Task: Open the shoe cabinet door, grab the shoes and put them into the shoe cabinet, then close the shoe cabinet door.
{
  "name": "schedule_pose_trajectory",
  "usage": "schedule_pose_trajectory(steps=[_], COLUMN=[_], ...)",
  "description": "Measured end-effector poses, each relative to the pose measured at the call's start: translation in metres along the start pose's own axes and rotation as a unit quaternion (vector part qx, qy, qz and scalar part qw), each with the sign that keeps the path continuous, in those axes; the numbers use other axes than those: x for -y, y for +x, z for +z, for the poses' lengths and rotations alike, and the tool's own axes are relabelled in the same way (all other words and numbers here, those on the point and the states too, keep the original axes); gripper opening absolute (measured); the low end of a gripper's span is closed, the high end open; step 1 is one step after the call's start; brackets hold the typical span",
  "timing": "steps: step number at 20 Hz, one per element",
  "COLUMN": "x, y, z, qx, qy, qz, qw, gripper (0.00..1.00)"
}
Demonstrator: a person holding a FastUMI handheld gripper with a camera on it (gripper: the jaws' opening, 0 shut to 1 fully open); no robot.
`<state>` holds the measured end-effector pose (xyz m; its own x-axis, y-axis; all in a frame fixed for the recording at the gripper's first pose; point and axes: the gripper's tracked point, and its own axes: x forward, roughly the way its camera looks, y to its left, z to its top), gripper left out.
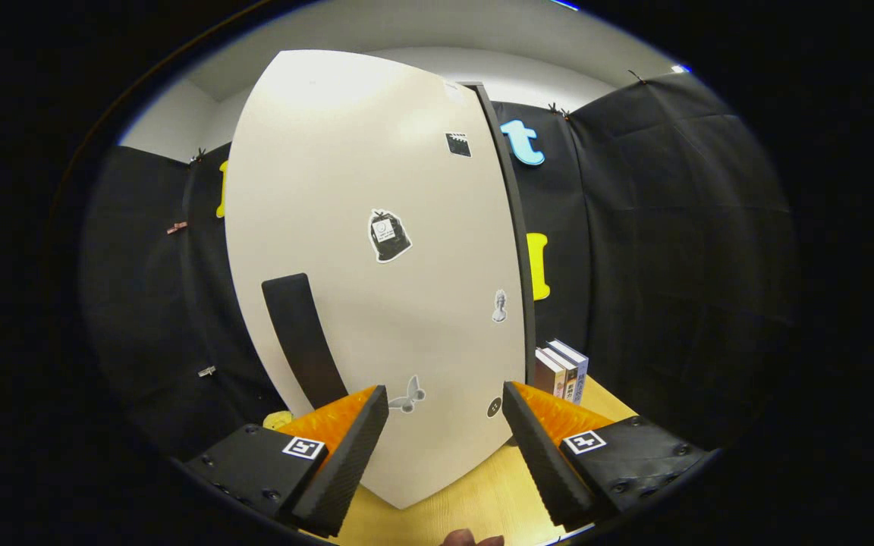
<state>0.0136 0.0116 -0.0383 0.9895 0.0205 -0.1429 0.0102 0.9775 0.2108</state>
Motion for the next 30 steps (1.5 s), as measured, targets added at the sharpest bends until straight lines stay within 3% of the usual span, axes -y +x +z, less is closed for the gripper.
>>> schedule_pose_trajectory(steps=[12,16,19,30], x=[-0.002,-0.011,-0.002,-0.013], y=[0.003,0.006,-0.002,-0.004], z=[0.015,0.036,0.059,0.040], qx=[0.022,0.065,0.127,0.095], qy=[-0.040,-0.048,-0.109,-0.099], qz=[-0.001,0.025,0.015,0.037], qw=[0.999,0.996,0.986,0.990], gripper=[0.98,0.98,0.98,0.98])
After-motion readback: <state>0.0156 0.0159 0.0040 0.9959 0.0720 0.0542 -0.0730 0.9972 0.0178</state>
